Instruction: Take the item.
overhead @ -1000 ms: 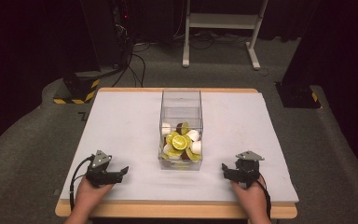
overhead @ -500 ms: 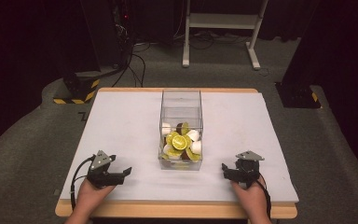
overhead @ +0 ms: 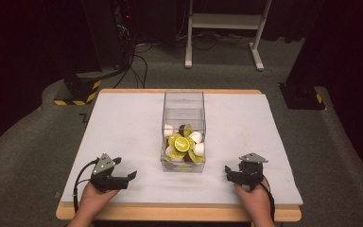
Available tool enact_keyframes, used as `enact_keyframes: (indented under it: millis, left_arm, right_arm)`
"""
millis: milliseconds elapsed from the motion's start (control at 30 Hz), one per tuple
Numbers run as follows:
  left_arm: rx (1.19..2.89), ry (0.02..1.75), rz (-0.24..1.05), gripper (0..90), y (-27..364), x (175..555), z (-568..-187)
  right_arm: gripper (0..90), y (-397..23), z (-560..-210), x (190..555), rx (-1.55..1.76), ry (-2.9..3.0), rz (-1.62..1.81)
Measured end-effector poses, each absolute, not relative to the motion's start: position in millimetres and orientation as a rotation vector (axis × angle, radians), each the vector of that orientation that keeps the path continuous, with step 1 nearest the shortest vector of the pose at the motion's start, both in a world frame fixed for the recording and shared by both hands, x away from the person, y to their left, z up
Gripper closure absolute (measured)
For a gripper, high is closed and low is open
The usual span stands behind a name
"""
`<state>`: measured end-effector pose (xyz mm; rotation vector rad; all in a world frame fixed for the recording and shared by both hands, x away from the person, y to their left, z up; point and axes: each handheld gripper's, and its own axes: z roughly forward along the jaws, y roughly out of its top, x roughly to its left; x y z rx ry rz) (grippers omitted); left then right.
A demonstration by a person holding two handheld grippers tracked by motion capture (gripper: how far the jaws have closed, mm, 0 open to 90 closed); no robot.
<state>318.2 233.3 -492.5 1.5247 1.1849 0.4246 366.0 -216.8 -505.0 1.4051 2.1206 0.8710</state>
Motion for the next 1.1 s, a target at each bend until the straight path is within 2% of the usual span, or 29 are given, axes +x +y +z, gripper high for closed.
enact_keyframes:
  millis: [1100]
  left_arm:
    - [1.49,1.078,0.351,15.1,207.2,312.1,-469.7]
  right_arm:
    - [14.7,-216.9,-505.1,366.1,1.405,2.121,0.872]
